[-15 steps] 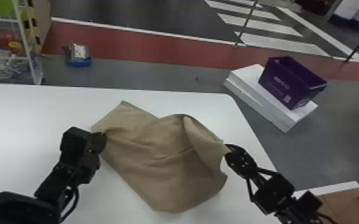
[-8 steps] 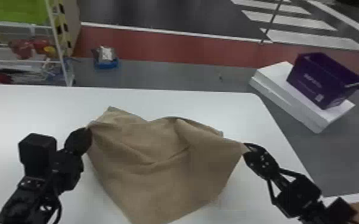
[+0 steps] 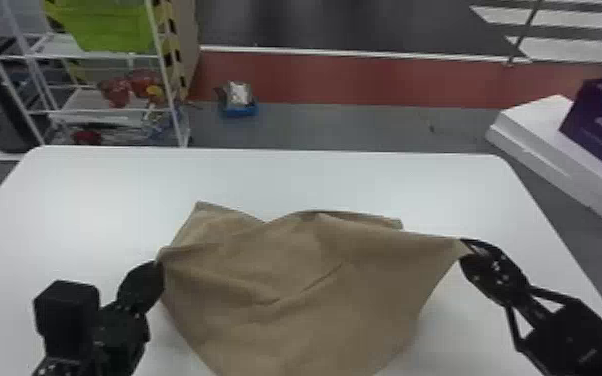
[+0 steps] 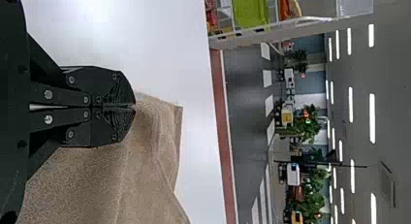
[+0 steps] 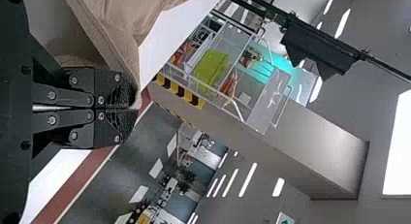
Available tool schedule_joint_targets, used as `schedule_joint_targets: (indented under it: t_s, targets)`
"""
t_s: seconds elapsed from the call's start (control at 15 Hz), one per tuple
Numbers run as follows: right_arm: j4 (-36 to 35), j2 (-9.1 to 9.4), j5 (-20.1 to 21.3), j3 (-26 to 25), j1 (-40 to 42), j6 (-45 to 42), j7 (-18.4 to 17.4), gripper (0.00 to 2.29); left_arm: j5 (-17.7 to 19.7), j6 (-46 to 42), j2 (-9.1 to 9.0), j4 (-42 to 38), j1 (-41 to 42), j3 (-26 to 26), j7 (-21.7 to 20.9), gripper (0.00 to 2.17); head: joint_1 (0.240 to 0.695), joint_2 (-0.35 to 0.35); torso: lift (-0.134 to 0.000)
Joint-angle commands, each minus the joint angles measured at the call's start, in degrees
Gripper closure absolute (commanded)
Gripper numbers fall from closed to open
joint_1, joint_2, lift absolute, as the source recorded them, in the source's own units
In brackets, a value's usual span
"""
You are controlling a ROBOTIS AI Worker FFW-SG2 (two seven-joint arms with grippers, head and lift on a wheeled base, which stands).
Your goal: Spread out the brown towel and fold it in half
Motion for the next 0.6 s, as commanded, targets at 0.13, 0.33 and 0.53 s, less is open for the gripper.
schedule_joint_targets:
  t_s: [0.13, 0.33, 0.53]
  targets:
    - [0.54, -0.34, -1.31, -1.45, 0.34, -1.56, 0.44, 1.82, -0.25, 1.39, 0.43, -3.02, 5.25, 0.57, 0.00, 1.70, 0.695, -0.043, -0.123]
    - [1.86, -0.51, -2.98, -3.65, 1.04, -5.25, 0.88, 1.63, -0.61, 5.61, 0.52, -5.39, 7.45, 1.10, -0.44, 1.70, 0.695, -0.055, -0.123]
    - [4.23, -0.69, -3.77, -5.67, 1.21, -10.53, 0.88, 0.69, -0.17, 6.84, 0.52, -8.03, 9.12, 2.60, -1.58, 1.38, 0.695, -0.073, -0.123]
